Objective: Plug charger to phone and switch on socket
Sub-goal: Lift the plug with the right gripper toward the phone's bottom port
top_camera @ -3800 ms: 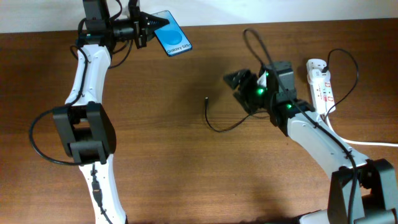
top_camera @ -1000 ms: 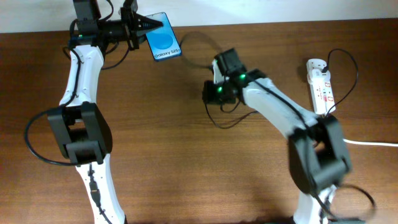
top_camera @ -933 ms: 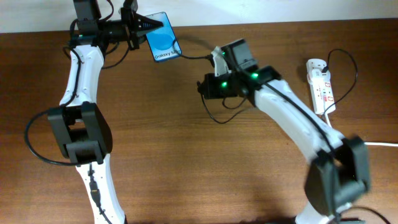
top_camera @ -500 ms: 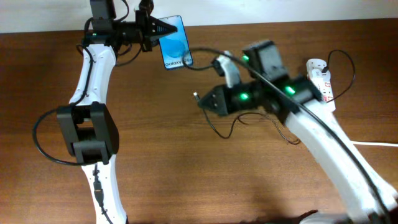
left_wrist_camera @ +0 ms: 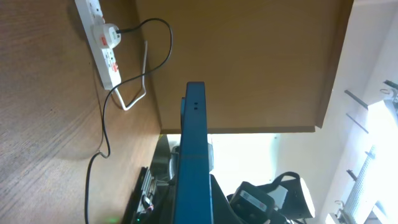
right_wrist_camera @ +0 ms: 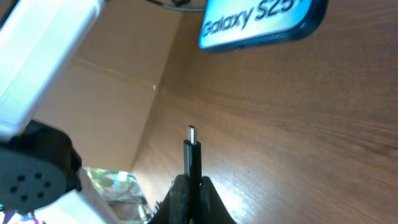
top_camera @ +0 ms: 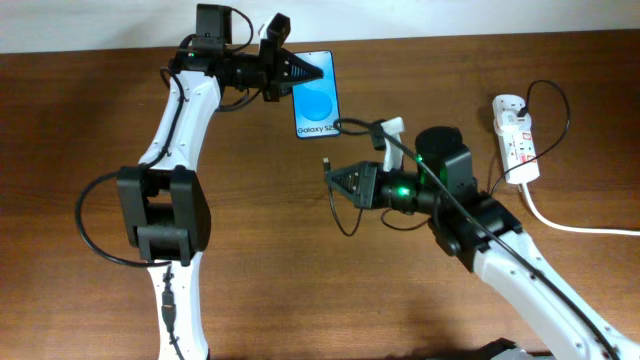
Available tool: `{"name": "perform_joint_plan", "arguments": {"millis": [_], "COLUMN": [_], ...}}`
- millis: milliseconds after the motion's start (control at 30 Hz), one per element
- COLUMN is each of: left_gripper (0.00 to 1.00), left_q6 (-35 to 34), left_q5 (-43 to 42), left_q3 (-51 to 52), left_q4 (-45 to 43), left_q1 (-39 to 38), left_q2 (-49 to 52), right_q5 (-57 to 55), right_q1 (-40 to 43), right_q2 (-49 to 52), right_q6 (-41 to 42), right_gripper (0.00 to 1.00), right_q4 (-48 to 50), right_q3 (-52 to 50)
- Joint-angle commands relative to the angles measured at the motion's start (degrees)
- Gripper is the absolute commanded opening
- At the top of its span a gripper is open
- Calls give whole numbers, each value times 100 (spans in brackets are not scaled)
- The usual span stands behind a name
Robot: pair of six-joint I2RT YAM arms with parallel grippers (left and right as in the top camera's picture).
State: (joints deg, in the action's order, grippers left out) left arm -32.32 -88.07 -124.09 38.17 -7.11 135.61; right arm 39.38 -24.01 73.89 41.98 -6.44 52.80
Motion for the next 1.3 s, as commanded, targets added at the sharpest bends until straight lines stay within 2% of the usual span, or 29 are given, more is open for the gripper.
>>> {"name": "perform_joint_plan", "arguments": {"millis": [0,300,567,667,1267], "left_gripper": [0,0,0,0,0], "left_q6": [105,-151,-149,-146,-146], "left_q5": [-210,-210,-210,-210,-210], "left_q3": [-72,-72,-72,-72,-72], "left_q4": [-17,-151,-219,-260,-260], "left_q1": [55,48,48,35,24], "left_q2": [-61,-61,-61,-61,-61], "right_q5": [267,199,595,844,1010], "right_q1": [-24,205,310,310,415], "right_q2": [310,455,955,1067,1115], "right_q6": [424,660,721,850,1088], "right_gripper": [4,4,4,4,4], "right_q4": [402,680,1239,1755,1757], "right_q3": [2,2,2,2,2]}}
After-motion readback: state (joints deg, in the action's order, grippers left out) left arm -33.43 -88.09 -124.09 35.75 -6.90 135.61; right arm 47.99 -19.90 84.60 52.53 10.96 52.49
